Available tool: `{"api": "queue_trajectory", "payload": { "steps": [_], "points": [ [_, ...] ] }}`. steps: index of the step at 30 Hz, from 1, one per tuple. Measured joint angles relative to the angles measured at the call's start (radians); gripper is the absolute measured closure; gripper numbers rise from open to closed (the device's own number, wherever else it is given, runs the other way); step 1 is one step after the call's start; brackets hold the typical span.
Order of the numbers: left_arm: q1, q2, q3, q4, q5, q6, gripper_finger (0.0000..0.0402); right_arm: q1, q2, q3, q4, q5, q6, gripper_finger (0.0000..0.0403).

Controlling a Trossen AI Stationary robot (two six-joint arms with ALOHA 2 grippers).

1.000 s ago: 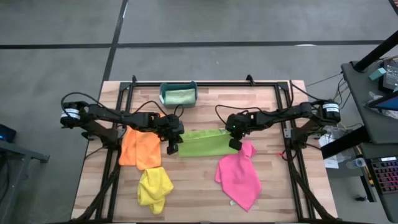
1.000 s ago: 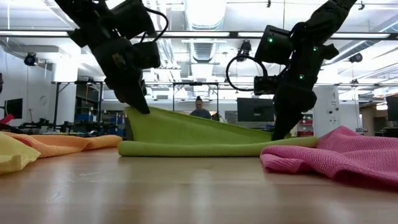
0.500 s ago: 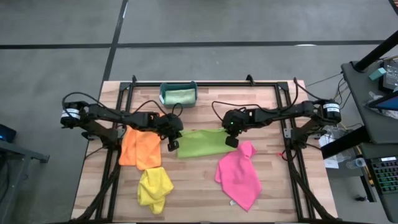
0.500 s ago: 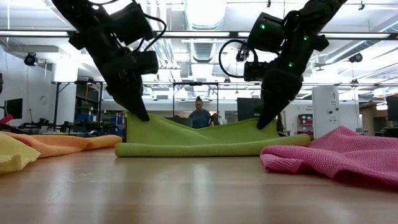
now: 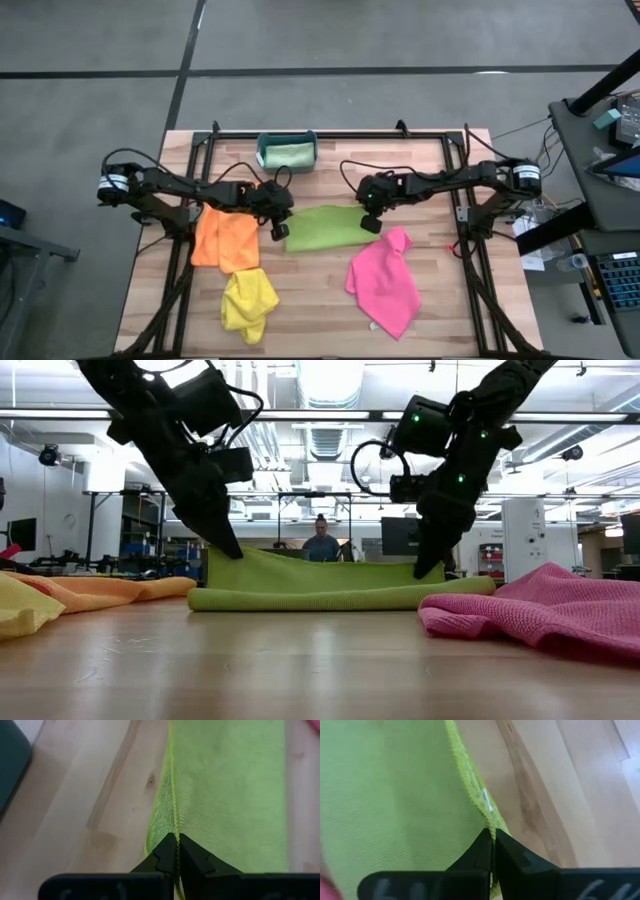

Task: Fold microfiber towels
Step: Fold the green towel

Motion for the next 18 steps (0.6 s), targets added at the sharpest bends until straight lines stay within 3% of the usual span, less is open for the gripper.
{"api": "queue_trajectory", "payload": {
  "steps": [10, 18],
  "points": [
    [0.0, 0.0, -0.07, 0.134, -0.019, -0.005, 0.0393, 0.0, 0.015, 0.0, 0.004, 0.012, 0.002, 0.0394],
    [0.0, 0.0, -0.071, 0.135, -0.067, 0.002, 0.0314, -0.002, 0.015, 0.029, -0.014, 0.012, 0.028, 0.0361]
  ]
}}
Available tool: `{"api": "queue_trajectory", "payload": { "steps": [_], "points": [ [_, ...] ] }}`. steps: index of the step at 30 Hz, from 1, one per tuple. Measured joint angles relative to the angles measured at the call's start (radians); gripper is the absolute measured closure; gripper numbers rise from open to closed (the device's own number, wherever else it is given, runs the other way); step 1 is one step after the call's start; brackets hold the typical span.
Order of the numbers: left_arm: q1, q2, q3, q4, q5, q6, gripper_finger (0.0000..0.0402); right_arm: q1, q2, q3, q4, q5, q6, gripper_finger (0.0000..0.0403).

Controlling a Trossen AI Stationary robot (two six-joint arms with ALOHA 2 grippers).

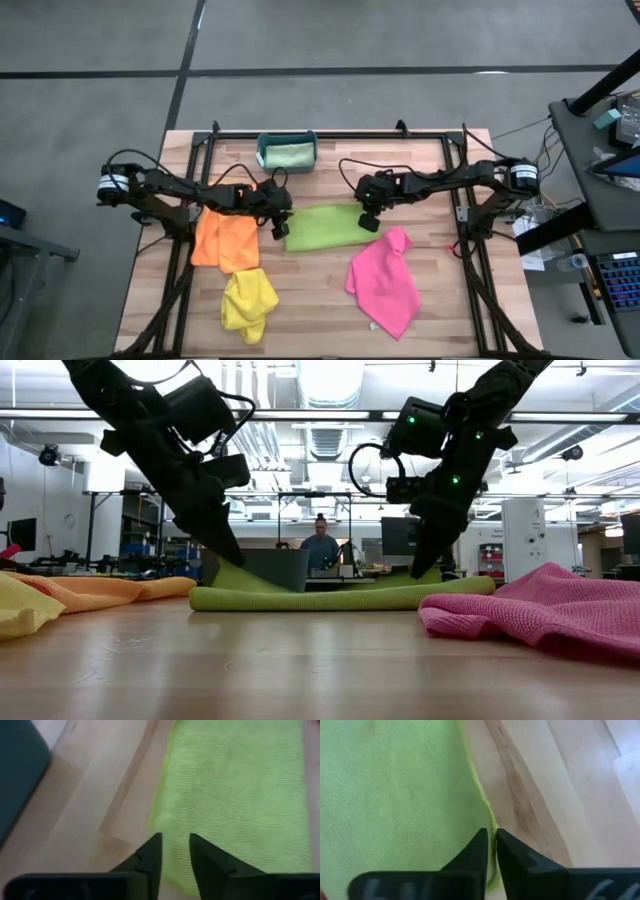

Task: Fold microfiber towels
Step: Fold the green towel

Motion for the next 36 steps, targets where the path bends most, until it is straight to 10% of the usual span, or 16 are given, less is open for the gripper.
{"api": "queue_trajectory", "payload": {
  "steps": [15, 36],
  "points": [
    [-0.005, -0.001, 0.012, 0.016, 0.108, -0.001, 0.0247, 0.001, 0.0, 0.149, -0.273, -0.012, 0.02, 0.0275],
    [-0.013, 0.28, 0.011, 0.315, 0.282, 0.001, 0.0288, -0.017, 0.089, -0.039, 0.075, 0.019, -0.008, 0.0394]
  ]
}}
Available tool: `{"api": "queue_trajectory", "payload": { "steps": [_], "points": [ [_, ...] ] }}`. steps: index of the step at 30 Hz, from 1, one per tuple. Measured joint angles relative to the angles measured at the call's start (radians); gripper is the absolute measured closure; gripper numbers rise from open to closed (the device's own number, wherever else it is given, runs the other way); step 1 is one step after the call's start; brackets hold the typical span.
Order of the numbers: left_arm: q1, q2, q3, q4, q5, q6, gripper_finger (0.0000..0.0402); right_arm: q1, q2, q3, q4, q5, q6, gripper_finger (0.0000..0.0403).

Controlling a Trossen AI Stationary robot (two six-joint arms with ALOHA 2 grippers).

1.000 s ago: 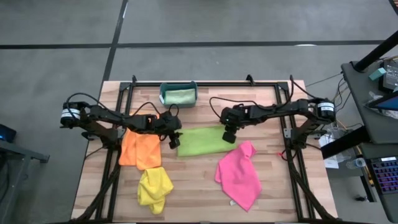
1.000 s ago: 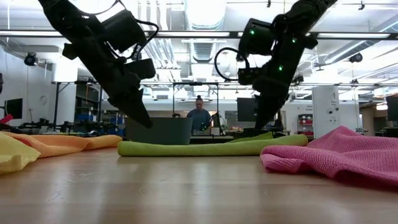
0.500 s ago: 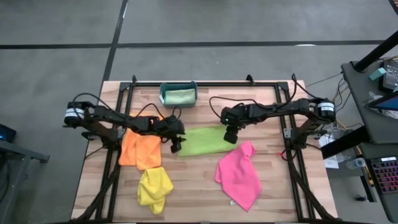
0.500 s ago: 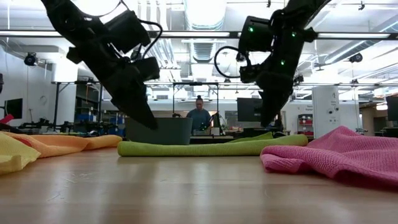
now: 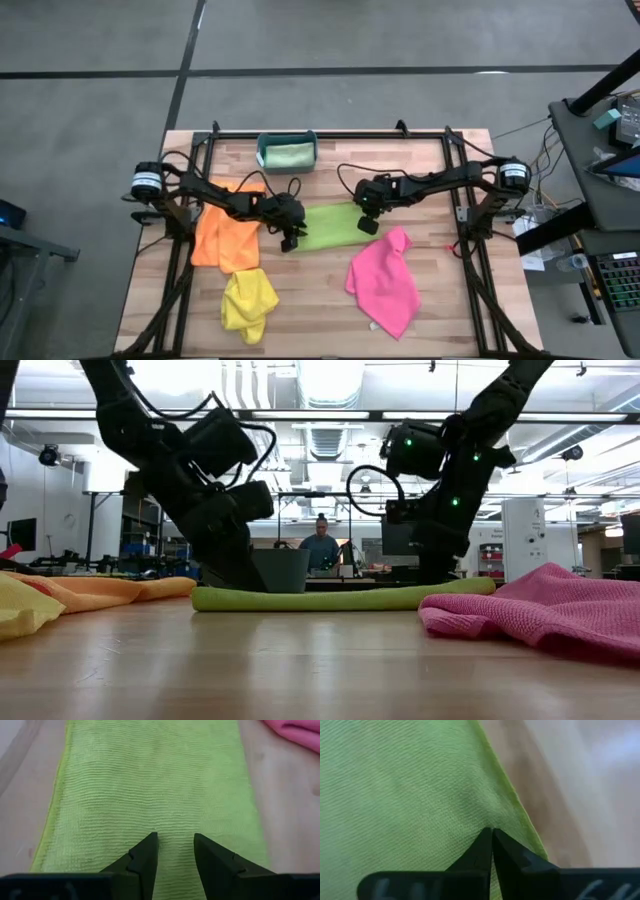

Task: Fold microfiber towels
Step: Fold the green towel

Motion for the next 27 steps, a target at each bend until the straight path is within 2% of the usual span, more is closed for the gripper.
{"api": "queue_trajectory", "payload": {
  "steps": [8, 11, 15, 20, 27],
  "points": [
    [0.08, -0.008, 0.001, -0.024, -0.031, 0.066, 0.0289, -0.049, -0.084, 0.004, -0.019, 0.005, 0.006, 0.0394],
    [0.117, -0.028, 0.005, -0.086, -0.077, 0.114, 0.0289, -0.064, -0.13, 0.016, -0.059, -0.036, 0.033, 0.0394],
    [0.144, -0.06, 0.002, -0.138, -0.089, 0.166, 0.0289, -0.096, -0.19, 0.027, -0.111, -0.14, 0.177, 0.0384],
    [0.144, -0.116, 0.002, -0.151, -0.091, 0.186, 0.0289, -0.106, -0.244, 0.009, -0.173, -0.191, 0.301, 0.0333],
    [0.13, -0.155, 0.001, -0.148, -0.083, 0.182, 0.0289, -0.105, -0.233, -0.053, -0.084, -0.186, 0.481, 0.0232]
  ]
}}
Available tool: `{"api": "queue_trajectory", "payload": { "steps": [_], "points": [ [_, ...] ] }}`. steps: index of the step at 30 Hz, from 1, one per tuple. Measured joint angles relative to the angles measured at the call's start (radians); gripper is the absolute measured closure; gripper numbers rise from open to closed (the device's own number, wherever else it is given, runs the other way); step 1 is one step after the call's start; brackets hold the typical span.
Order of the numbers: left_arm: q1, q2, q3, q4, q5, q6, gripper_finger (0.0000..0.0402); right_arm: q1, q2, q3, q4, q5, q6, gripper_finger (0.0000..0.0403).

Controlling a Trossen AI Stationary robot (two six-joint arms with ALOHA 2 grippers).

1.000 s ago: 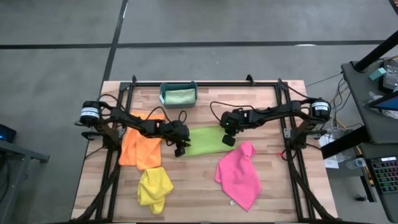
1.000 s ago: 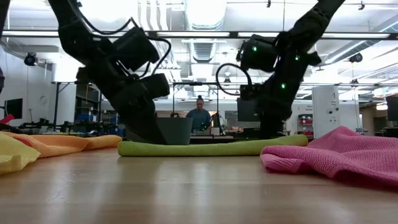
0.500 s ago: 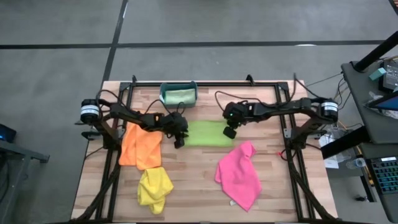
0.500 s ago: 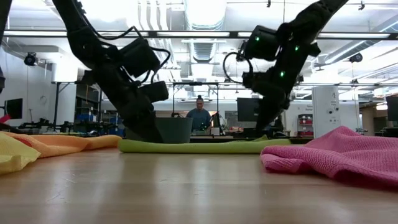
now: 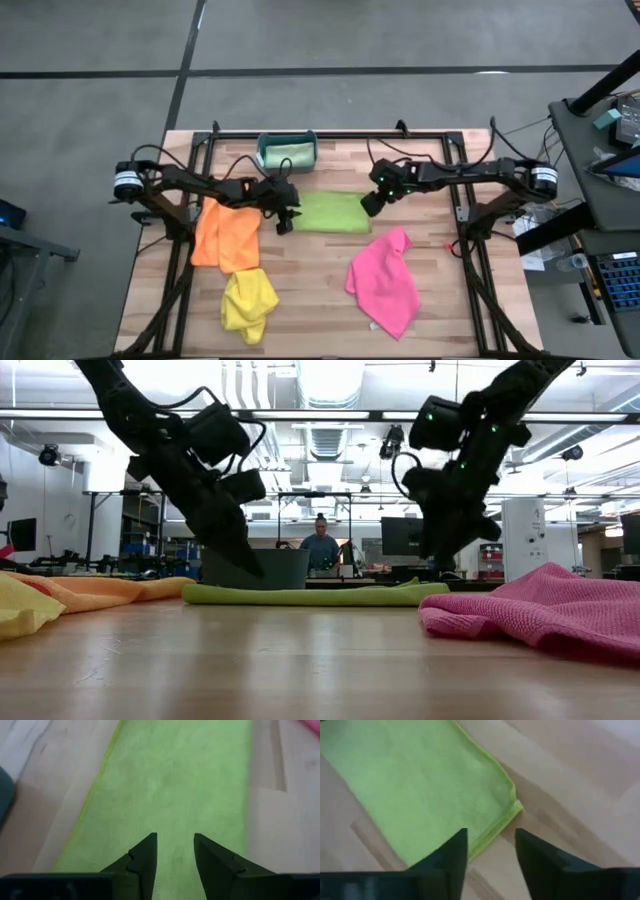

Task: Fold microfiber towels
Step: Fold the green towel

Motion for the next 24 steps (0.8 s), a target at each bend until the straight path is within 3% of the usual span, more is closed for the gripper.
{"api": "queue_trajectory", "payload": {
  "steps": [6, 12, 24],
  "points": [
    [-0.002, 0.0, -0.002, -0.002, 0.0, -0.001, 0.0289, 0.005, 0.048, -0.043, 0.038, 0.0, 0.091, 0.0164],
    [-0.002, 0.0, -0.002, 0.0, 0.0, -0.001, 0.0289, 0.037, 0.092, -0.079, 0.158, -0.01, 0.142, 0.0129],
    [-0.002, -0.001, -0.002, 0.008, 0.0, -0.002, 0.0288, 0.079, 0.21, -0.088, 0.478, -0.031, 0.166, 0.0145]
  ]
}}
